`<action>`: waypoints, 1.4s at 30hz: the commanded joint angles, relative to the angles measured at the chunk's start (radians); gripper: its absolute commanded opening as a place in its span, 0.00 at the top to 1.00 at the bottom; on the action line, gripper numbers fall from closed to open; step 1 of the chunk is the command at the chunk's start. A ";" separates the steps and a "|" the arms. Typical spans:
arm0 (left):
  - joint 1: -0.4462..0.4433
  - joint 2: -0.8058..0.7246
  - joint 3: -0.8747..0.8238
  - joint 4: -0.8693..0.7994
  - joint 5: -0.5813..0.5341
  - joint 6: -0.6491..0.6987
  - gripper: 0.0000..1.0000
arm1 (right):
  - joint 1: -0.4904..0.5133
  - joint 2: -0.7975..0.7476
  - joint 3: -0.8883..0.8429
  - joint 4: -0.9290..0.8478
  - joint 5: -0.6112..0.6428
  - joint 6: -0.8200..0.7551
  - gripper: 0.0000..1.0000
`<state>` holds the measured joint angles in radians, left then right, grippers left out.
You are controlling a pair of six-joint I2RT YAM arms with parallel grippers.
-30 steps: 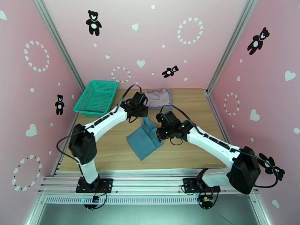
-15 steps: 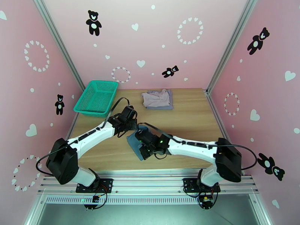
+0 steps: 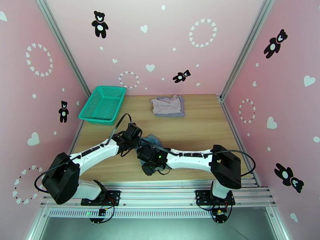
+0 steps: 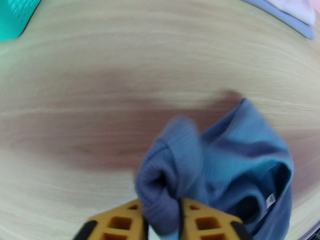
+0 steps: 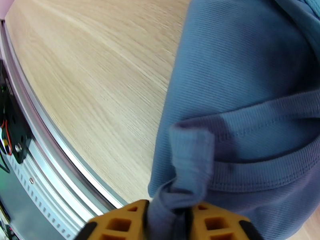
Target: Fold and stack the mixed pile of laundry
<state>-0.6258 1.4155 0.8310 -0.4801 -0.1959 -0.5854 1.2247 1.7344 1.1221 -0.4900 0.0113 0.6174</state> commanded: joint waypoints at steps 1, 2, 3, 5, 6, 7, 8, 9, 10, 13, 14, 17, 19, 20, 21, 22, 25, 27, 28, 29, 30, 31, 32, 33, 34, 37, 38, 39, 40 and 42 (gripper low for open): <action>0.003 -0.020 -0.023 0.007 -0.053 -0.026 0.62 | 0.005 0.010 0.028 0.017 -0.009 -0.002 0.58; 0.002 -0.021 -0.041 -0.001 -0.067 -0.030 0.58 | 0.006 0.008 0.027 0.022 -0.020 -0.004 0.55; 0.002 -0.023 -0.043 -0.008 -0.080 -0.034 0.53 | 0.006 0.001 0.024 0.031 -0.035 -0.007 0.52; 0.003 -0.021 -0.044 -0.026 -0.104 -0.040 0.46 | 0.008 -0.012 0.020 0.046 -0.069 -0.016 0.48; 0.002 -0.020 -0.042 -0.036 -0.117 -0.046 0.41 | 0.008 -0.023 0.016 0.054 -0.086 -0.020 0.41; 0.004 -0.018 -0.043 -0.045 -0.125 -0.048 0.36 | 0.009 -0.033 0.012 0.065 -0.104 -0.022 0.38; 0.003 -0.017 -0.041 -0.055 -0.134 -0.050 0.30 | 0.010 -0.049 0.005 0.079 -0.124 -0.022 0.37; 0.004 -0.016 -0.040 -0.061 -0.140 -0.051 0.25 | 0.010 -0.067 -0.002 0.095 -0.140 -0.022 0.36; 0.003 -0.016 -0.038 -0.065 -0.144 -0.052 0.22 | 0.010 -0.083 -0.009 0.108 -0.151 -0.019 0.35; 0.004 -0.025 -0.027 -0.085 -0.159 -0.057 0.16 | 0.009 -0.143 -0.015 0.110 -0.158 -0.022 0.34; 0.004 -0.031 -0.024 -0.095 -0.165 -0.060 0.16 | 0.006 -0.169 -0.013 0.096 -0.151 -0.028 0.35; 0.003 -0.080 0.002 -0.132 -0.176 -0.071 0.16 | -0.028 -0.262 -0.003 0.015 -0.110 -0.047 0.37; 0.004 -0.123 0.011 -0.145 -0.179 -0.069 0.16 | -0.091 -0.323 -0.001 -0.043 -0.107 -0.060 0.40; 0.007 -0.144 0.015 -0.150 -0.185 -0.065 0.16 | -0.133 -0.348 -0.005 -0.057 -0.121 -0.073 0.42; 0.011 -0.155 0.022 -0.156 -0.190 -0.059 0.17 | -0.179 -0.367 -0.009 -0.063 -0.142 -0.088 0.45; 0.019 -0.159 0.030 -0.169 -0.195 -0.058 0.19 | -0.221 -0.373 -0.008 -0.066 -0.172 -0.104 0.47; 0.044 -0.174 0.059 -0.211 -0.223 -0.070 0.29 | -0.334 -0.327 0.050 -0.079 -0.260 -0.171 0.54; 0.065 -0.210 0.067 -0.222 -0.232 -0.085 0.34 | -0.378 -0.253 0.136 -0.091 -0.288 -0.225 0.63; 0.077 -0.227 0.067 -0.227 -0.232 -0.093 0.37 | -0.394 -0.214 0.174 -0.089 -0.304 -0.244 0.68; 0.092 -0.247 0.072 -0.236 -0.229 -0.102 0.38 | -0.412 -0.160 0.222 -0.085 -0.322 -0.262 0.72; 0.108 -0.263 0.078 -0.250 -0.220 -0.103 0.39 | -0.427 -0.099 0.272 -0.081 -0.335 -0.269 0.77; 0.122 -0.275 0.084 -0.261 -0.213 -0.103 0.39 | -0.440 -0.047 0.315 -0.080 -0.349 -0.273 0.81; 0.133 -0.286 0.092 -0.277 -0.209 -0.100 0.40 | -0.452 0.021 0.368 -0.081 -0.363 -0.277 0.86; 0.143 -0.298 0.096 -0.288 -0.206 -0.098 0.40 | -0.459 0.088 0.418 -0.082 -0.368 -0.277 0.90; 0.148 -0.310 0.096 -0.295 -0.202 -0.094 0.39 | -0.462 0.143 0.458 -0.083 -0.373 -0.276 0.92; 0.159 -0.346 0.085 -0.306 -0.186 -0.089 0.40 | -0.462 0.313 0.584 -0.090 -0.406 -0.268 0.99; 0.161 -0.356 0.080 -0.308 -0.181 -0.088 0.40 | -0.462 0.361 0.618 -0.086 -0.418 -0.261 1.00; 0.161 -0.364 0.074 -0.308 -0.177 -0.087 0.40 | -0.461 0.402 0.644 -0.078 -0.426 -0.253 1.00; 0.161 -0.370 0.068 -0.308 -0.174 -0.087 0.40 | -0.461 0.428 0.663 -0.071 -0.431 -0.247 1.00; 0.163 -0.380 0.058 -0.314 -0.169 -0.087 0.40 | -0.460 0.482 0.702 -0.067 -0.431 -0.239 1.00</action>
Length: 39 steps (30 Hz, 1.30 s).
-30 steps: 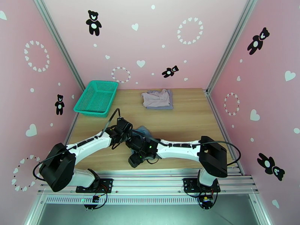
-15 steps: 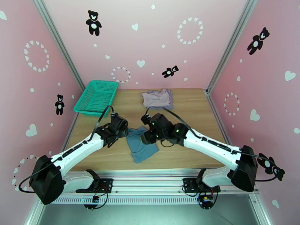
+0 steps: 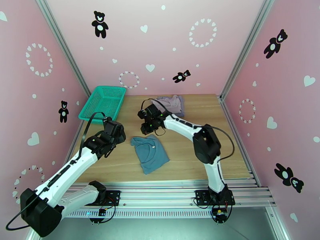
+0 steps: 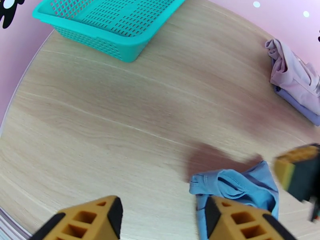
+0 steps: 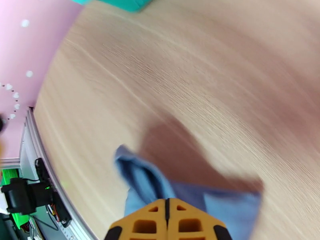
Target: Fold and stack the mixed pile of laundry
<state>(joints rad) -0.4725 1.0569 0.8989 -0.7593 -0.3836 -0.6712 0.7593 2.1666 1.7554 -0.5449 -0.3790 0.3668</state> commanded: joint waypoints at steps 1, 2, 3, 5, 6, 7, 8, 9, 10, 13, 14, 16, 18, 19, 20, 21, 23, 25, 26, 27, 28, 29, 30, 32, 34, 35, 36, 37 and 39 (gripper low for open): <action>0.009 -0.026 -0.013 -0.035 0.023 -0.001 0.40 | 0.006 0.070 0.081 -0.013 -0.041 0.013 1.00; 0.010 -0.029 -0.016 -0.038 0.028 -0.001 0.40 | 0.006 0.089 0.096 -0.017 -0.042 0.013 1.00; 0.009 -0.033 -0.020 -0.035 0.032 0.000 0.40 | 0.007 0.106 0.105 -0.021 -0.045 0.014 1.00; 0.010 -0.036 -0.023 -0.038 0.037 0.003 0.40 | 0.011 0.127 0.111 -0.027 -0.052 0.011 1.00; 0.010 -0.036 -0.024 -0.040 0.037 0.002 0.40 | 0.016 0.130 0.110 -0.030 -0.054 0.008 1.00; 0.010 -0.038 -0.023 -0.041 0.038 0.003 0.40 | 0.021 0.131 0.106 -0.035 -0.053 0.005 1.00; 0.009 -0.040 -0.024 -0.043 0.040 0.002 0.40 | 0.028 0.127 0.099 -0.039 -0.051 0.001 1.00; 0.009 -0.042 -0.024 -0.043 0.041 0.001 0.40 | 0.036 0.119 0.086 -0.038 -0.048 0.000 1.00; 0.009 -0.043 -0.024 -0.043 0.043 -0.002 0.40 | 0.046 0.105 0.066 -0.032 -0.040 -0.001 1.00; 0.009 -0.049 -0.025 -0.040 0.052 -0.007 0.40 | 0.081 0.054 -0.006 -0.008 -0.004 0.003 1.00; 0.009 -0.050 -0.025 -0.040 0.055 -0.007 0.40 | 0.094 0.036 -0.037 0.006 0.012 0.009 1.00; 0.009 -0.053 -0.026 -0.040 0.058 -0.008 0.40 | 0.118 0.003 -0.095 0.040 0.036 0.028 1.00; 0.009 -0.054 -0.026 -0.040 0.060 -0.008 0.40 | 0.142 -0.021 -0.149 0.073 0.067 0.050 1.00; 0.009 -0.054 -0.028 -0.040 0.059 -0.008 0.40 | 0.157 -0.033 -0.177 0.090 0.093 0.062 1.00; 0.009 -0.055 -0.028 -0.040 0.061 -0.008 0.40 | 0.172 -0.047 -0.206 0.110 0.124 0.074 1.00; 0.009 -0.054 -0.029 -0.040 0.061 -0.008 0.40 | 0.187 -0.059 -0.229 0.129 0.148 0.082 1.00; 0.009 -0.055 -0.029 -0.040 0.064 -0.008 0.40 | 0.216 -0.083 -0.276 0.168 0.224 0.102 1.00; 0.009 -0.054 -0.030 -0.040 0.066 -0.007 0.40 | 0.240 -0.106 -0.320 0.214 0.288 0.118 1.00; 0.009 -0.055 -0.029 -0.040 0.067 -0.006 0.40 | 0.251 -0.118 -0.345 0.243 0.315 0.125 1.00; 0.010 -0.055 -0.030 -0.041 0.068 -0.006 0.40 | 0.257 -0.129 -0.363 0.264 0.331 0.128 1.00; 0.009 -0.055 -0.029 -0.043 0.068 -0.005 0.40 | 0.263 -0.145 -0.382 0.289 0.349 0.132 1.00; 0.009 -0.056 -0.028 -0.044 0.068 -0.003 0.39 | 0.271 -0.162 -0.397 0.307 0.366 0.134 1.00; 0.009 -0.055 -0.027 -0.047 0.066 -0.004 0.40 | 0.277 -0.175 -0.408 0.321 0.374 0.133 1.00; 0.009 -0.059 -0.026 -0.050 0.063 -0.003 0.40 | 0.292 -0.200 -0.421 0.335 0.382 0.127 1.00; 0.010 -0.060 -0.025 -0.051 0.061 -0.004 0.40 | 0.307 -0.218 -0.434 0.339 0.395 0.121 1.00; 0.009 -0.059 -0.025 -0.051 0.060 -0.003 0.40 | 0.315 -0.229 -0.444 0.344 0.400 0.119 1.00; 0.009 -0.058 -0.022 -0.051 0.059 -0.003 0.40 | 0.320 -0.238 -0.455 0.353 0.400 0.117 1.00; 0.009 -0.056 -0.022 -0.051 0.057 -0.003 0.39 | 0.326 -0.249 -0.466 0.360 0.400 0.118 1.00; 0.009 -0.046 -0.018 -0.047 0.057 -0.001 0.39 | 0.333 -0.262 -0.486 0.375 0.391 0.118 1.00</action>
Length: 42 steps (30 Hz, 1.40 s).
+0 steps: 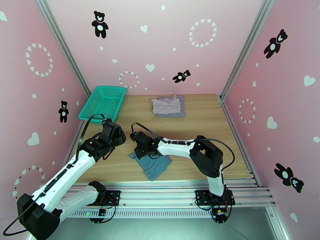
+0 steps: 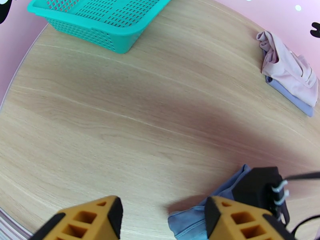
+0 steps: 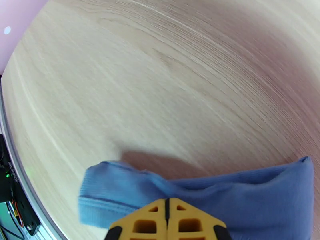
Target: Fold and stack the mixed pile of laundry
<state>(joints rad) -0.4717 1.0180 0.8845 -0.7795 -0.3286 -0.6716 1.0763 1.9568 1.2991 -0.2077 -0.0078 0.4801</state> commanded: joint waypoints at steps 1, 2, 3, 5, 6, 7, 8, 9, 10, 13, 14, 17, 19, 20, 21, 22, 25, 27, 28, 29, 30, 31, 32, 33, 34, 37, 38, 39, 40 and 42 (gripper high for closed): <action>0.009 0.001 -0.002 -0.023 0.002 0.001 0.40 | 0.017 -0.053 -0.035 0.041 0.011 0.004 1.00; 0.008 0.011 -0.001 -0.020 0.003 0.001 0.39 | 0.019 -0.047 -0.038 0.041 0.002 0.004 1.00; 0.008 0.021 0.001 -0.017 0.003 0.003 0.40 | 0.020 -0.040 -0.040 0.041 -0.009 0.002 1.00; 0.009 0.045 0.005 -0.009 0.007 0.002 0.40 | 0.023 -0.017 -0.049 0.047 -0.036 0.006 1.00; 0.008 0.054 0.005 -0.005 0.013 0.000 0.39 | 0.025 -0.009 -0.054 0.047 -0.044 0.007 1.00; 0.008 0.061 0.006 0.000 0.020 -0.003 0.40 | 0.028 -0.002 -0.060 0.048 -0.049 0.009 1.00; 0.009 0.068 0.004 0.004 0.027 -0.005 0.40 | 0.031 0.003 -0.067 0.048 -0.052 0.011 1.00; 0.007 0.072 0.003 0.006 0.034 -0.008 0.40 | 0.032 0.006 -0.074 0.050 -0.054 0.013 1.00; 0.007 0.073 0.002 0.008 0.041 -0.012 0.40 | 0.033 0.005 -0.085 0.053 -0.055 0.016 1.00; 0.005 0.064 -0.005 -0.002 0.056 -0.024 0.40 | 0.032 -0.012 -0.099 0.043 -0.042 0.013 1.00; 0.001 0.057 -0.008 -0.009 0.060 -0.029 0.40 | 0.030 -0.026 -0.098 0.034 -0.037 0.011 1.00; -0.025 0.035 -0.013 -0.048 0.075 -0.054 0.39 | 0.014 -0.101 -0.092 0.001 -0.029 0.008 1.00; -0.059 0.017 -0.021 -0.073 0.088 -0.087 0.39 | -0.004 -0.174 -0.077 -0.062 -0.001 0.001 1.00; -0.081 0.011 -0.029 -0.079 0.103 -0.111 0.39 | -0.019 -0.220 -0.068 -0.105 0.011 -0.002 0.97; -0.099 0.008 -0.046 -0.078 0.123 -0.135 0.39 | -0.034 -0.260 -0.062 -0.146 0.023 -0.004 0.92; -0.121 0.008 -0.062 -0.067 0.152 -0.164 0.40 | -0.053 -0.301 -0.053 -0.204 0.038 -0.003 0.85; -0.195 0.045 -0.161 0.020 0.248 -0.254 0.41 | -0.135 -0.395 -0.059 -0.348 0.029 0.000 0.64; -0.252 0.100 -0.197 0.089 0.281 -0.319 0.40 | -0.192 -0.443 -0.104 -0.382 -0.005 -0.003 0.53; -0.286 0.137 -0.205 0.120 0.285 -0.348 0.40 | -0.224 -0.461 -0.138 -0.389 -0.024 -0.010 0.46; -0.319 0.177 -0.204 0.147 0.282 -0.372 0.40 | -0.254 -0.471 -0.169 -0.395 -0.037 -0.014 0.44; -0.343 0.216 -0.199 0.166 0.282 -0.393 0.40 | -0.278 -0.473 -0.196 -0.399 -0.050 -0.018 0.44; -0.370 0.259 -0.187 0.184 0.279 -0.414 0.40 | -0.308 -0.473 -0.231 -0.393 -0.072 -0.021 0.43; -0.392 0.299 -0.176 0.198 0.274 -0.434 0.40 | -0.329 -0.473 -0.269 -0.371 -0.099 -0.022 0.43; -0.409 0.328 -0.168 0.213 0.272 -0.451 0.40 | -0.342 -0.472 -0.303 -0.348 -0.122 -0.019 0.42; -0.422 0.359 -0.161 0.227 0.268 -0.470 0.40 | -0.352 -0.468 -0.342 -0.315 -0.151 -0.013 0.41; -0.429 0.436 -0.151 0.237 0.253 -0.517 0.40 | -0.357 -0.440 -0.423 -0.225 -0.208 0.012 0.38; -0.429 0.457 -0.149 0.236 0.239 -0.524 0.40 | -0.356 -0.430 -0.439 -0.202 -0.217 0.020 0.38; -0.429 0.475 -0.144 0.232 0.226 -0.528 0.40 | -0.357 -0.417 -0.455 -0.183 -0.218 0.029 0.38; -0.427 0.499 -0.134 0.222 0.212 -0.526 0.40 | -0.357 -0.402 -0.472 -0.162 -0.217 0.038 0.40; -0.417 0.548 -0.107 0.205 0.192 -0.502 0.40 | -0.356 -0.380 -0.501 -0.123 -0.226 0.056 0.50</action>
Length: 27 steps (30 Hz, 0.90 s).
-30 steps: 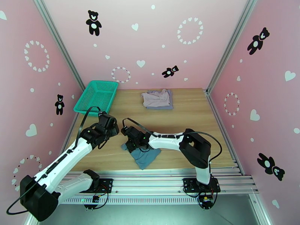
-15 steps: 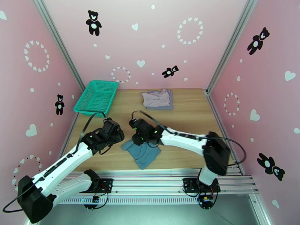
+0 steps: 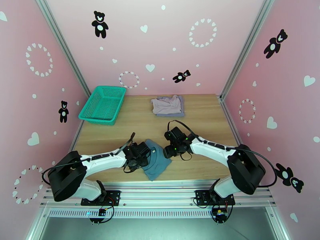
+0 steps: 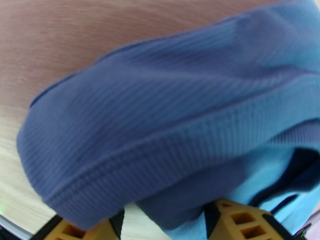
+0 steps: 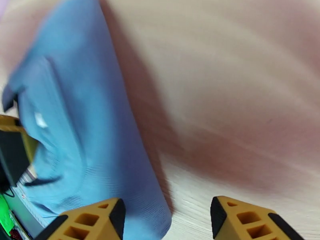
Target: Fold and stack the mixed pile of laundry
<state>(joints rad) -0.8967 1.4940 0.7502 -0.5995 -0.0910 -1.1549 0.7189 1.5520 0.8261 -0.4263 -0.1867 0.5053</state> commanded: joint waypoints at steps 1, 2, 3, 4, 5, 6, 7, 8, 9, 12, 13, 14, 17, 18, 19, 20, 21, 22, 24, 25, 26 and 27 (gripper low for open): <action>0.015 0.100 0.046 0.015 -0.055 0.003 0.40 | 0.002 0.035 -0.044 0.114 -0.050 0.045 0.57; 0.025 0.128 0.058 0.006 -0.060 0.028 0.41 | 0.001 0.041 -0.061 0.135 -0.056 0.060 0.65; 0.036 0.151 0.097 -0.003 -0.068 0.050 0.41 | 0.001 0.045 -0.076 0.152 -0.060 0.073 0.70; 0.047 0.177 0.121 -0.010 -0.078 0.079 0.41 | 0.001 0.047 -0.095 0.173 -0.065 0.093 0.75; 0.060 0.200 0.144 -0.014 -0.087 0.108 0.41 | 0.002 0.044 -0.114 0.190 -0.065 0.115 0.77; 0.075 0.220 0.164 -0.017 -0.093 0.135 0.41 | 0.004 0.039 -0.130 0.204 -0.065 0.137 0.79; 0.095 0.244 0.191 -0.019 -0.097 0.170 0.41 | 0.008 0.030 -0.152 0.221 -0.061 0.168 0.80; 0.113 0.268 0.219 -0.023 -0.103 0.207 0.42 | 0.016 0.017 -0.172 0.238 -0.054 0.203 0.82; 0.131 0.289 0.242 -0.024 -0.107 0.241 0.42 | 0.026 0.005 -0.188 0.249 -0.042 0.238 0.83; 0.176 0.356 0.342 -0.018 -0.116 0.373 0.43 | 0.083 -0.031 -0.225 0.281 0.006 0.358 0.83; 0.189 0.386 0.388 -0.018 -0.114 0.421 0.43 | 0.109 -0.041 -0.229 0.283 0.031 0.398 0.83; 0.198 0.411 0.428 -0.022 -0.112 0.461 0.43 | 0.135 -0.046 -0.227 0.286 0.051 0.430 0.83; 0.225 0.503 0.565 -0.038 -0.088 0.577 0.44 | 0.205 -0.053 -0.214 0.299 0.100 0.517 0.79; 0.233 0.533 0.609 -0.045 -0.085 0.609 0.46 | 0.222 -0.053 -0.205 0.300 0.109 0.534 0.78; 0.239 0.557 0.649 -0.053 -0.080 0.638 0.46 | 0.233 -0.055 -0.194 0.290 0.121 0.535 0.77; 0.243 0.576 0.683 -0.059 -0.080 0.659 0.47 | 0.238 -0.058 -0.184 0.277 0.131 0.535 0.77; 0.250 0.590 0.714 -0.064 -0.078 0.682 0.47 | 0.239 -0.065 -0.172 0.252 0.142 0.535 0.75; 0.254 0.599 0.740 -0.068 -0.076 0.703 0.49 | 0.239 -0.078 -0.160 0.216 0.164 0.535 0.74; 0.260 0.603 0.779 -0.080 -0.088 0.730 0.49 | 0.237 -0.110 -0.131 0.138 0.213 0.511 0.69; 0.263 0.599 0.798 -0.089 -0.097 0.744 0.49 | 0.230 -0.133 -0.115 0.101 0.234 0.493 0.67; 0.267 0.593 0.814 -0.102 -0.114 0.753 0.49 | 0.224 -0.154 -0.100 0.068 0.245 0.475 0.65; 0.270 0.583 0.834 -0.120 -0.135 0.764 0.49 | 0.211 -0.179 -0.083 0.030 0.255 0.450 0.63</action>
<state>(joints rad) -0.6392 2.0949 1.5261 -0.6861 -0.1654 -0.4740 0.9459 1.4467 0.6834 -0.2554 -0.0082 0.9836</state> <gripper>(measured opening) 0.514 0.366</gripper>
